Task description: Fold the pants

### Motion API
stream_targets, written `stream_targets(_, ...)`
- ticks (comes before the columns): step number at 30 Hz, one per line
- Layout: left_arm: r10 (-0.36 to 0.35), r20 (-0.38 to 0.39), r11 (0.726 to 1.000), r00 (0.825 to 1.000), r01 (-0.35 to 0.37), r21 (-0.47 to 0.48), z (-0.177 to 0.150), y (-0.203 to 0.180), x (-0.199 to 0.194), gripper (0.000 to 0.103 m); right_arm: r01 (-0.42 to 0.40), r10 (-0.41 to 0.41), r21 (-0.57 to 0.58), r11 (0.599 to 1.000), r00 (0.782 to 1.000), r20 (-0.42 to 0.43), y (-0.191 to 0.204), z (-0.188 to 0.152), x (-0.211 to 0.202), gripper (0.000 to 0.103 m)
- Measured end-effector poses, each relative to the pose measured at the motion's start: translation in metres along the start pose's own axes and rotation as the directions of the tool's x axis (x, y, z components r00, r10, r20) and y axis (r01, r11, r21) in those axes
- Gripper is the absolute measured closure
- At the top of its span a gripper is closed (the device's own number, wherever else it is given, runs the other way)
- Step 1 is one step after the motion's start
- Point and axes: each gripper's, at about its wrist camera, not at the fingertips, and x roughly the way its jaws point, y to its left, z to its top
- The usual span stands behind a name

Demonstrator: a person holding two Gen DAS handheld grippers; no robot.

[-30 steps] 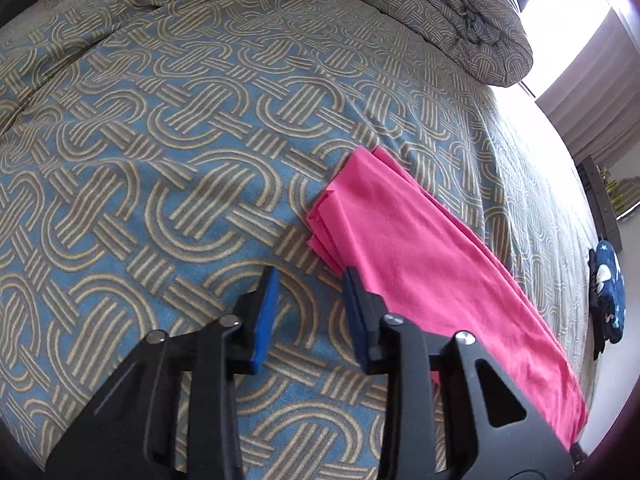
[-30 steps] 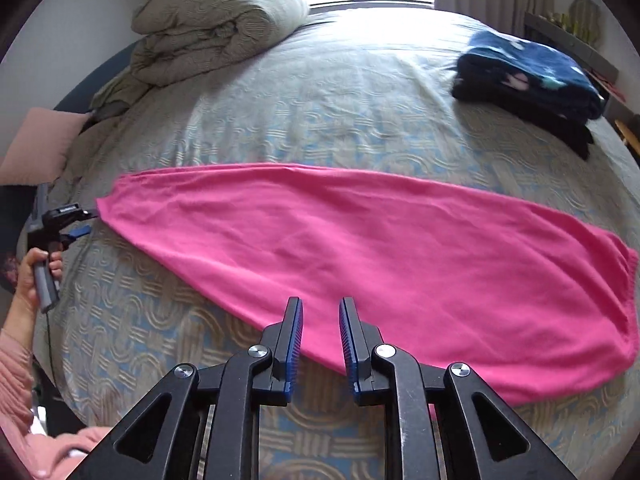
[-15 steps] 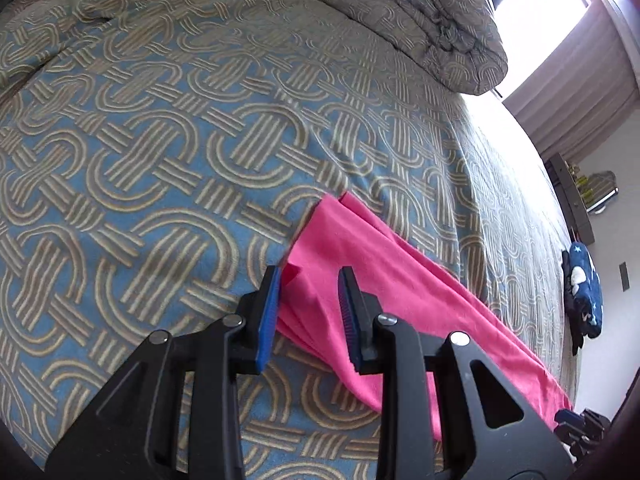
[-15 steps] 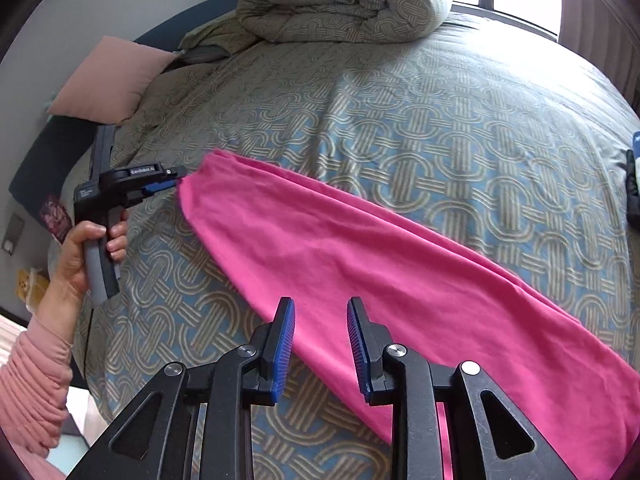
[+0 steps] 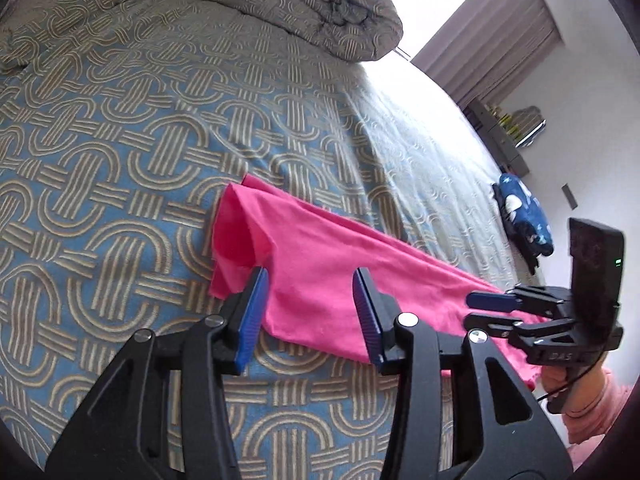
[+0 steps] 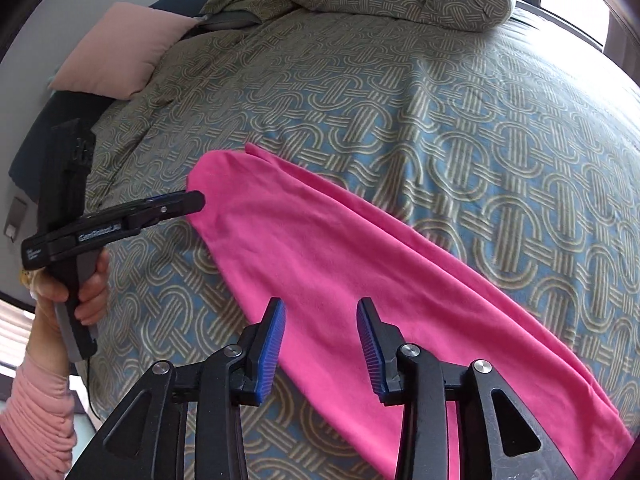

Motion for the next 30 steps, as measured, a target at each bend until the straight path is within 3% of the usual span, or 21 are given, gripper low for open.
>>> stream_targets(3, 0.017, 0.069, 1.000, 0.997, -0.015, -0.027, -0.002, 0.011, -0.021, 0.048, -0.007, 0.006, -0.017, 1.000, 1.000, -0.021, 0.007, 0.004, 0.010, 0.063)
stream_targets(5, 0.083, 0.090, 0.996, 0.992, -0.080, -0.033, -0.002, 0.018, -0.025, 0.048, 0.002, -0.003, -0.030, 1.000, 0.999, -0.040, 0.011, 0.001, 0.017, 0.062)
stream_targets(8, 0.183, 0.059, 0.982, 0.981, -0.180, -0.053, -0.004, 0.032, -0.018, 0.048, -0.002, 0.000, -0.029, 1.000, 0.998, -0.061, 0.013, -0.003, 0.024, 0.062)
stream_targets(11, 0.201, 0.004, 0.977, 0.980, -0.200, -0.068, -0.012, 0.039, -0.007, 0.048, 0.005, -0.007, -0.024, 1.000, 0.998, -0.063, 0.012, -0.006, 0.025, 0.062)
stream_targets(14, 0.217, -0.029, 0.976, 0.976, -0.218, -0.023, -0.018, 0.030, 0.007, 0.048, 0.015, -0.015, -0.006, 1.000, 0.998, -0.063, 0.006, -0.006, 0.027, 0.061)
stream_targets(18, 0.258, -0.025, 0.966, 0.966, -0.258, 0.021, -0.018, 0.013, 0.030, 0.048, 0.019, -0.016, 0.045, 0.999, 0.998, -0.065, -0.010, -0.010, 0.024, 0.059)
stream_targets(20, 0.325, 0.005, 0.943, 0.946, -0.325, 0.069, -0.016, 0.004, 0.039, 0.053, 0.015, -0.010, 0.076, 0.997, 0.998, -0.062, -0.019, -0.014, 0.019, 0.059)
stream_targets(21, 0.337, 0.010, 0.939, 0.941, -0.337, 0.071, -0.013, 0.002, 0.042, 0.067, 0.012, -0.007, 0.089, 0.996, 0.998, -0.059, -0.023, -0.017, 0.016, 0.059)
stream_targets(22, 0.337, 0.010, 0.940, 0.941, -0.337, 0.053, -0.009, 0.002, 0.045, 0.080, 0.012, -0.006, 0.101, 0.995, 0.999, -0.054, -0.027, -0.020, 0.013, 0.058)
stream_targets(24, 0.273, 0.006, 0.962, 0.962, -0.272, -0.006, -0.003, 0.005, 0.046, 0.093, 0.018, -0.012, 0.120, 0.993, 0.999, -0.048, -0.035, -0.027, 0.006, 0.058)
stream_targets(26, 0.244, 0.035, 0.969, 0.969, -0.242, -0.058, 0.001, 0.006, 0.042, 0.093, 0.023, -0.017, 0.142, 0.990, 0.999, -0.048, -0.046, -0.034, 0.001, 0.057)
stream_targets(28, 0.272, 0.067, 0.961, 0.960, -0.267, -0.071, 0.002, 0.005, 0.034, 0.093, 0.026, -0.018, 0.169, 0.985, 0.999, -0.050, -0.057, -0.039, -0.002, 0.057)
stream_targets(30, 0.338, 0.100, 0.938, 0.936, -0.326, -0.114, 0.003, 0.011, 0.022, 0.091, 0.023, -0.014, 0.198, 0.980, 0.999, -0.044, -0.067, -0.043, -0.006, 0.057)
